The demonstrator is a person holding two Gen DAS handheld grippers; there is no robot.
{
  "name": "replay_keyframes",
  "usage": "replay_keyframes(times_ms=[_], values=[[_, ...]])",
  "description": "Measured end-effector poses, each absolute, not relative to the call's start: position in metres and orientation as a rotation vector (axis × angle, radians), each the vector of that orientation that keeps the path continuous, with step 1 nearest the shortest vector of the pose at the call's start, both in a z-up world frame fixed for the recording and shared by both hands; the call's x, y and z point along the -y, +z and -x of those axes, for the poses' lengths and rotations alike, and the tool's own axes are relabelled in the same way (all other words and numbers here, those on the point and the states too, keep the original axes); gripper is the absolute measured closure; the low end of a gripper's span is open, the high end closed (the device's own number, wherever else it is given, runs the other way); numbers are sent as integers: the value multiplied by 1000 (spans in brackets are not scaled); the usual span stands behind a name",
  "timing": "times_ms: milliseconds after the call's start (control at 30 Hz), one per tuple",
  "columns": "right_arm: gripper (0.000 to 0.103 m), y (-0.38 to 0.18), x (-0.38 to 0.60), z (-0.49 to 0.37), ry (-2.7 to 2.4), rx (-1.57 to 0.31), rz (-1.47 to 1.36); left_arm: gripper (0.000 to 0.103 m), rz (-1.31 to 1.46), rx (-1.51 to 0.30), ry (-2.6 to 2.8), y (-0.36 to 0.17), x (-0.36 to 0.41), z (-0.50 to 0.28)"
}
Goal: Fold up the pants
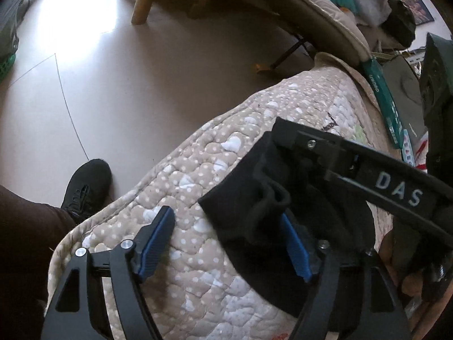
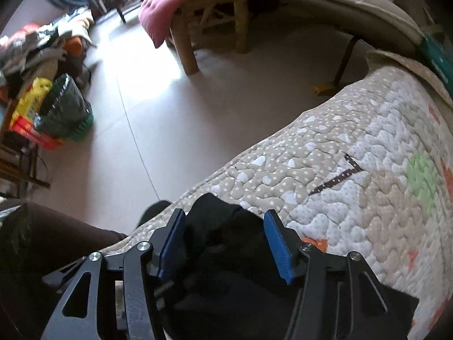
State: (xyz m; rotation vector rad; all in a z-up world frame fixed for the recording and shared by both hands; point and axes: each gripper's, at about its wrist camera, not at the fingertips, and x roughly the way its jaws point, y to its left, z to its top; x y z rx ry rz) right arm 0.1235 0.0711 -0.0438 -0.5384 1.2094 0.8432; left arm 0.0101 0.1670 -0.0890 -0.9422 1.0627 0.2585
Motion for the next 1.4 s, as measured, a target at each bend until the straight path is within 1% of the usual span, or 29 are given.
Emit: replay_keyframes(times_ms=[67, 100, 167, 200, 233, 300, 333, 367, 433, 500, 567, 600, 767, 1067, 1233, 1400], values=[[40, -50, -77, -125, 839, -1209, 568, 28, 914, -1073, 263, -88, -164, -12], [40, -52, -80, -126, 838, -1209, 577, 30, 886, -1086, 262, -88, -162, -14], [40, -57, -85, -125, 845, -1213, 601, 44, 865, -1086, 247, -86, -159, -15], [40, -59, -88, -124, 851, -1214, 615, 48, 852, -1086, 237, -84, -158, -16], [40, -62, -91, -122, 853, -1214, 636, 61, 852, -1084, 220, -83, -158, -16], [40, -65, -95, -117, 850, -1204, 674, 71, 844, -1081, 193, -79, -157, -17], [40, -67, -95, -115, 845, -1202, 690, 79, 850, -1079, 173, -77, -156, -17], [41, -68, -95, -114, 843, -1200, 697, 83, 846, -1078, 167, -75, -156, -17], [46, -67, -94, -113, 840, -1196, 702, 85, 857, -1077, 151, -74, -156, -17], [65, -66, -93, -111, 835, -1196, 709, 86, 876, -1075, 139, -73, -158, -16], [75, -63, -93, -109, 826, -1182, 729, 87, 886, -1068, 127, -71, -160, -16], [78, -60, -91, -107, 826, -1169, 741, 87, 887, -1064, 123, -69, -159, -16], [79, -45, -88, -101, 822, -1121, 736, 87, 897, -1038, 97, -61, -160, -13], [80, -7, -62, -98, 823, -1075, 615, 87, 922, -983, 7, -29, -154, -5], [80, 20, -35, -99, 798, -1036, 523, 87, 882, -973, -47, -7, -127, -10], [80, 35, 6, -101, 758, -1016, 447, 87, 803, -992, -106, 9, -84, -19]])
